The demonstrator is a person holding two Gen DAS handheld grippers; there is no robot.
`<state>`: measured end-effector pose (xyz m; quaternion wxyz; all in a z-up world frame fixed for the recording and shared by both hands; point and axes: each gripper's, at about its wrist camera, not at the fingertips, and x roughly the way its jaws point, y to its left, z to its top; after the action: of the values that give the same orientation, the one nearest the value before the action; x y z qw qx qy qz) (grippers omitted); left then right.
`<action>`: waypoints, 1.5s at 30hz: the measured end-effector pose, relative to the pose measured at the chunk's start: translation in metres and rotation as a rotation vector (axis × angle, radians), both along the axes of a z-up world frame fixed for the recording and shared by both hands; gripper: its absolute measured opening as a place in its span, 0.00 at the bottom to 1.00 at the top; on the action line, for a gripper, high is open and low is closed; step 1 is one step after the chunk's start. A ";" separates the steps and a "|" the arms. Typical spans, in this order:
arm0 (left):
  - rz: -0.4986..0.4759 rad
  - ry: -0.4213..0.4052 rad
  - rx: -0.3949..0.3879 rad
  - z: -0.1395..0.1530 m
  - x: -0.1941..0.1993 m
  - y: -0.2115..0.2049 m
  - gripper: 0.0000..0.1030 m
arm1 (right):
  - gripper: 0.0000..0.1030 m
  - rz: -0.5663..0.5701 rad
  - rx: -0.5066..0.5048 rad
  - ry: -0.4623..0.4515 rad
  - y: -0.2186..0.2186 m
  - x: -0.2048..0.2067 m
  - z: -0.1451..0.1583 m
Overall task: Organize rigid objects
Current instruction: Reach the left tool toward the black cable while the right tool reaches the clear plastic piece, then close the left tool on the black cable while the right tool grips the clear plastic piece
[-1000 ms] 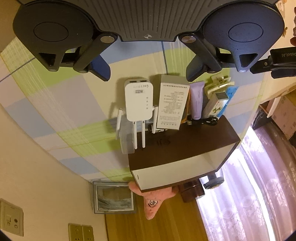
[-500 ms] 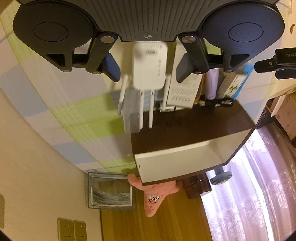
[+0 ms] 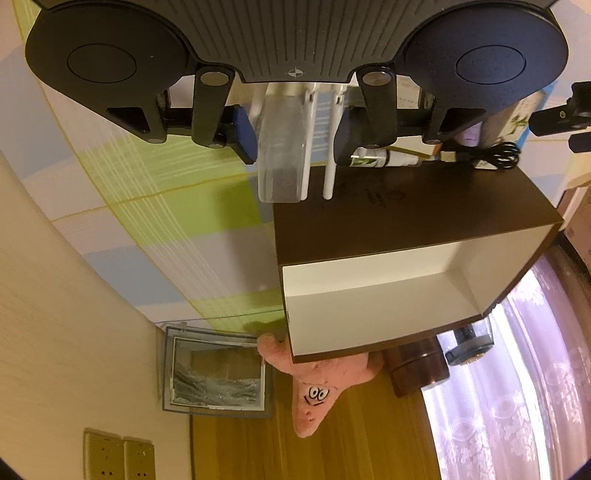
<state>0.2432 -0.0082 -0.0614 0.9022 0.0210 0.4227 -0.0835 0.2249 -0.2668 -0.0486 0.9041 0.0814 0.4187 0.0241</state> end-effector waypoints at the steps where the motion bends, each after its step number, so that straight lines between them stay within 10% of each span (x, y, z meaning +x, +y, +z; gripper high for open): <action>1: -0.001 0.001 0.001 -0.002 0.002 -0.001 0.78 | 0.39 0.001 -0.003 0.003 0.000 0.002 -0.002; 23: -0.076 0.015 0.036 -0.033 0.047 -0.003 0.58 | 0.26 -0.040 0.001 -0.052 -0.012 -0.009 0.014; 31: -0.109 0.043 0.038 -0.045 0.059 -0.003 0.27 | 0.26 -0.090 -0.005 -0.050 -0.027 -0.020 0.022; 45: -0.133 -0.053 -0.020 -0.015 0.026 -0.010 0.15 | 0.26 -0.034 0.017 -0.078 -0.020 -0.033 0.041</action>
<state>0.2696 -0.0185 -0.0766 0.9057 0.0420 0.3955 -0.1469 0.1914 -0.2867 -0.0077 0.9194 0.0955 0.3813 0.0154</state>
